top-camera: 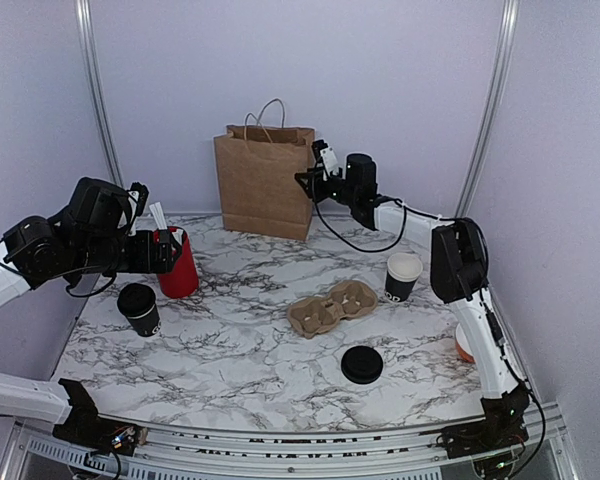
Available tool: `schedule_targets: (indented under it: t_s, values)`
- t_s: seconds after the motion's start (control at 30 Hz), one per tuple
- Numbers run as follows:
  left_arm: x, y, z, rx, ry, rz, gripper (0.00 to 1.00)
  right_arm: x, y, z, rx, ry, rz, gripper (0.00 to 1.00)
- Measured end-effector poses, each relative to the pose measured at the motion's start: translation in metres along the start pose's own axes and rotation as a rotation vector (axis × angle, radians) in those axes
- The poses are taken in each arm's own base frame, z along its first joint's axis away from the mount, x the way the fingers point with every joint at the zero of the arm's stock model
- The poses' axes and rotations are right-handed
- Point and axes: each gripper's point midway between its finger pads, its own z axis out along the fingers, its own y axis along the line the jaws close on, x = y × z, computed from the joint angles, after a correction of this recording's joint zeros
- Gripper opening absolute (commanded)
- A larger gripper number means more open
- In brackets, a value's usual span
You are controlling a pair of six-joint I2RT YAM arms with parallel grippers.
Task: Pack the takeout coffee
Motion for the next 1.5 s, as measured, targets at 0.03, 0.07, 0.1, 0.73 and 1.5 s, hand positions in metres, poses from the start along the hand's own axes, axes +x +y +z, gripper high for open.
schedule_targets:
  t_s: [0.03, 0.07, 0.1, 0.73, 1.5]
  values:
    - [0.0, 0.0, 0.0, 0.0, 0.0, 0.0, 0.99, 0.002, 0.003, 0.002, -0.002, 0.001, -0.002, 0.3]
    - [0.0, 0.0, 0.0, 0.0, 0.0, 0.0, 0.99, 0.003, 0.005, 0.004, -0.003, -0.002, -0.004, 0.23]
    - [0.0, 0.0, 0.0, 0.001, 0.0, -0.001, 0.99, 0.003, 0.007, 0.006, -0.003, -0.005, -0.008, 0.14]
    - [-0.02, -0.013, -0.002, 0.044, -0.044, -0.077, 0.99, -0.019, 0.073, -0.026, 0.064, 0.024, 0.028, 0.0]
    - [-0.138, -0.06, 0.023, 0.236, -0.274, -0.386, 0.96, 0.004, 0.262, -0.115, 0.278, 0.126, 0.265, 0.0]
